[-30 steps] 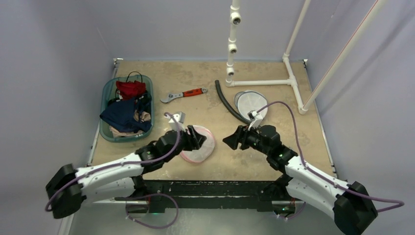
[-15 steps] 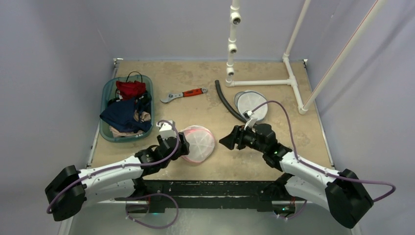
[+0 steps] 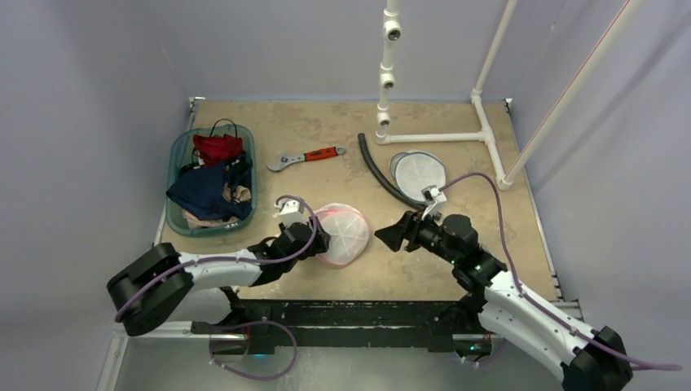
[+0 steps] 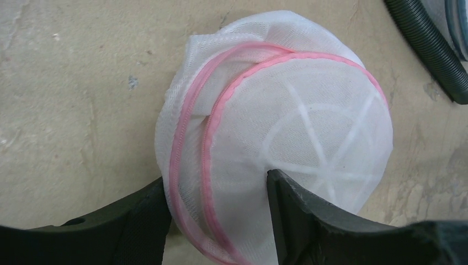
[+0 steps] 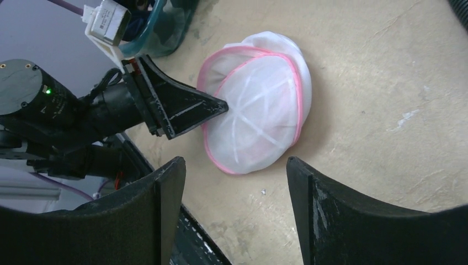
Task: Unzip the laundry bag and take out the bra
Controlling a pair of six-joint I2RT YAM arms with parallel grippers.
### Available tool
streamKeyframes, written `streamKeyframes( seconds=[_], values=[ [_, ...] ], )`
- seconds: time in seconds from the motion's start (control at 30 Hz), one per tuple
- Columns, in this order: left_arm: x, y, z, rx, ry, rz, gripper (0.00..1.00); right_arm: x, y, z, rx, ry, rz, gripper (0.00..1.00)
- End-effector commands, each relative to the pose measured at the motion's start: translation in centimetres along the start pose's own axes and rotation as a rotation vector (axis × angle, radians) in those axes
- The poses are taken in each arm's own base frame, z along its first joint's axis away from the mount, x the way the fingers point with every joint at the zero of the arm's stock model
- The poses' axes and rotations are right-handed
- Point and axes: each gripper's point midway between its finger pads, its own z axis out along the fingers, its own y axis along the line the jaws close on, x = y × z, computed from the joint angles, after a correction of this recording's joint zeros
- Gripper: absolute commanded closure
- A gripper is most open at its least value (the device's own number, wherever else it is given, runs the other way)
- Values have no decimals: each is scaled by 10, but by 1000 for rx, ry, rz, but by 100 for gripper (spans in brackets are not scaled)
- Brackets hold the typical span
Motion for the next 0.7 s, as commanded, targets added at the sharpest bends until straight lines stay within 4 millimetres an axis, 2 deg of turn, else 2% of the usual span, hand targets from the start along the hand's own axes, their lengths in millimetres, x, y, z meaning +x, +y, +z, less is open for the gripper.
streamKeyframes(
  seconds=[0.0, 0.1, 0.23, 0.3, 0.4, 0.47, 0.57, 0.67],
  values=[
    [-24, -40, 16, 79, -51, -43, 41, -16, -3, -10, 60, -55, -11, 29],
    [-44, -53, 12, 82, -84, -19, 41, -29, 2, -19, 78, -79, -50, 27],
    [-87, -57, -19, 32, -153, 41, 27, -73, 21, -37, 92, -200, -114, 20],
    [-105, -55, -38, 9, -174, 89, 17, -94, 26, -49, 133, -267, -65, 3],
    [-131, -51, -66, -27, -211, 137, 11, -126, 36, -72, 149, -417, 29, 2],
    [-147, -44, -83, -73, -236, 162, 9, -146, 51, -90, 89, -531, 67, 2],
    [-166, -35, -105, -124, -263, 167, 6, -161, 64, -110, 11, -647, 67, 2],
    [-179, -32, -123, -128, -298, 170, 5, -169, 55, -121, 50, -721, 84, 2]
  ],
)
